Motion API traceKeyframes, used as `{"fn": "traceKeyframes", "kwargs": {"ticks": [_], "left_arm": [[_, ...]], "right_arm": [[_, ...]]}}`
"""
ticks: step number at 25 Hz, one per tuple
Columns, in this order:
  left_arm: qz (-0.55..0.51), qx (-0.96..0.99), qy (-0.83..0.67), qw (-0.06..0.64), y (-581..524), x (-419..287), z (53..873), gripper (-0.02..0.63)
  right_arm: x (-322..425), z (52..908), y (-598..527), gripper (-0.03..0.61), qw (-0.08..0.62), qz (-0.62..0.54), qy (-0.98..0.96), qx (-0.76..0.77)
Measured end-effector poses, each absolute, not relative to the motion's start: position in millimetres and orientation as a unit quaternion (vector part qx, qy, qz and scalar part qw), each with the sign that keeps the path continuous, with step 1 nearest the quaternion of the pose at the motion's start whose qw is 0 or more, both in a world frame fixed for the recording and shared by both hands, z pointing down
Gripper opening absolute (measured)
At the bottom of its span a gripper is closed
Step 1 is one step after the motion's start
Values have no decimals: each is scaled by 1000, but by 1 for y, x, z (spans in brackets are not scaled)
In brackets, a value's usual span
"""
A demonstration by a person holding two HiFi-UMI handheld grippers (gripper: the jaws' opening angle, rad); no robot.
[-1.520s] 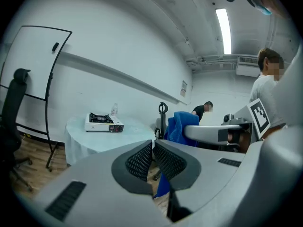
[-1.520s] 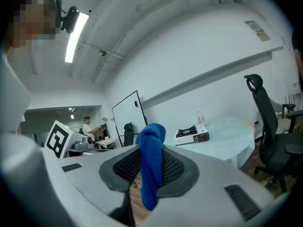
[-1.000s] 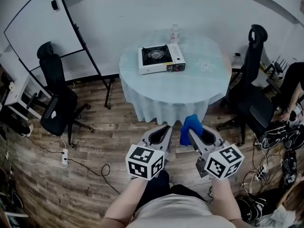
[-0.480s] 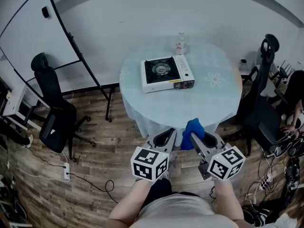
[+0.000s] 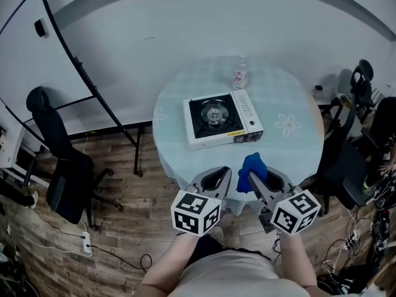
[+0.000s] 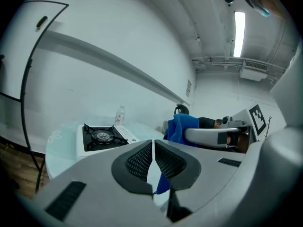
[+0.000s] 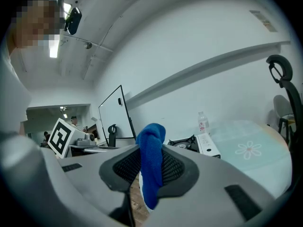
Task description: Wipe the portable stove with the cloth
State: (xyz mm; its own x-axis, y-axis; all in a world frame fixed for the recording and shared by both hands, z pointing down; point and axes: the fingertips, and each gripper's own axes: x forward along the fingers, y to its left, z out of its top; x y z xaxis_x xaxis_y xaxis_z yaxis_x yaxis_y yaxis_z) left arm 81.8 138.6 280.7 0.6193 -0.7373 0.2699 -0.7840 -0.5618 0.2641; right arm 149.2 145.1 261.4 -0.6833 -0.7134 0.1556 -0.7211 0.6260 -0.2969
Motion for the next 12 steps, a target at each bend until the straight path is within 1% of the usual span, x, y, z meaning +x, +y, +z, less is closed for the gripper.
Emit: {"fn": "traceKeyframes", "kwargs": {"ticks": [6, 12], "left_arm": [[70, 885, -417, 193, 104, 74, 290, 32], [68, 885, -413, 205, 88, 69, 295, 32]], "right_arm": [[127, 265, 111, 101, 9, 179, -897, 404], [134, 270, 96, 101, 20, 184, -889, 420]]}}
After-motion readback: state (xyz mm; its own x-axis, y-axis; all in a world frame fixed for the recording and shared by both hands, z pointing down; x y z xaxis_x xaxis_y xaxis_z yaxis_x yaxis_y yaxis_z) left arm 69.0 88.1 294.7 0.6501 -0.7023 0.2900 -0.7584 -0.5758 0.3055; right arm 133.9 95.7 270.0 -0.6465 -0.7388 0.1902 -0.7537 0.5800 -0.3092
